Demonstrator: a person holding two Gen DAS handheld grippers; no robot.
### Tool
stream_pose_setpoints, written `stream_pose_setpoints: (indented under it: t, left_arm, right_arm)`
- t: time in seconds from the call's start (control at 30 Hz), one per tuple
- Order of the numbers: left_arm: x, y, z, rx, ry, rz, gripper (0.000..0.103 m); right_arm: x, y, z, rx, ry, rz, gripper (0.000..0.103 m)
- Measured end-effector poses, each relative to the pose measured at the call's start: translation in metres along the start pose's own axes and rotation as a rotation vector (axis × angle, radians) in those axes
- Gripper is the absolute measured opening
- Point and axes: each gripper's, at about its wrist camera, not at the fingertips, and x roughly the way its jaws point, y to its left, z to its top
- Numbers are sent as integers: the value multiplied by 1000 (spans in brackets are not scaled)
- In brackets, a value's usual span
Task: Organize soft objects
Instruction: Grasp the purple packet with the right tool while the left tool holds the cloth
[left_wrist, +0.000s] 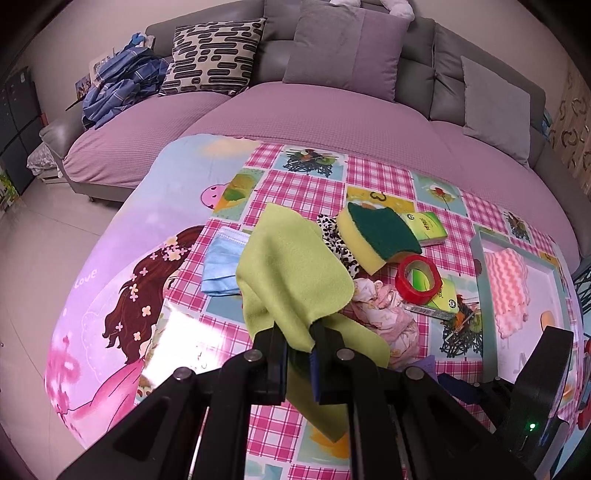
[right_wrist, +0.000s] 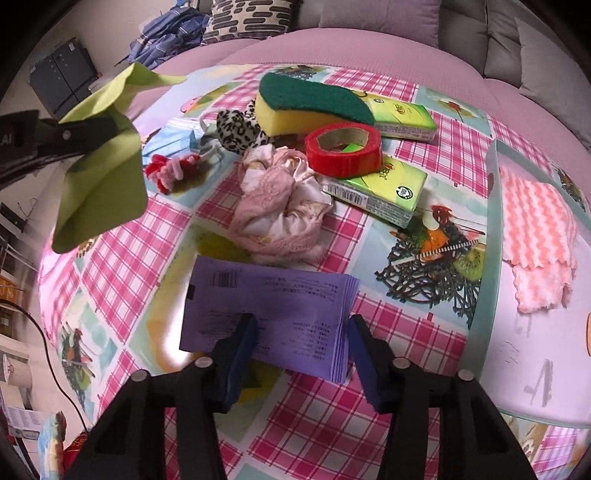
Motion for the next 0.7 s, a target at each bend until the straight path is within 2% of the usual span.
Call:
stream_pose_setpoints:
  t: [0.07, 0.27, 0.53, 0.7]
  left_arm:
    - [-1, -1, 1, 2, -2, 2, 10]
    - [-4, -4, 2, 11, -14, 5, 10]
    - [-18, -11, 7, 34, -53, 8, 10]
    - [-35, -17, 11, 46, -103, 9, 10]
  right_arm:
    - [-4, -1, 1, 12, -9, 15, 40]
    - [-13, -9, 7, 38, -35, 40, 22]
    - [-30, -17, 10, 61, -75, 113, 14]
    - [-54, -24, 11, 75, -138, 131, 13]
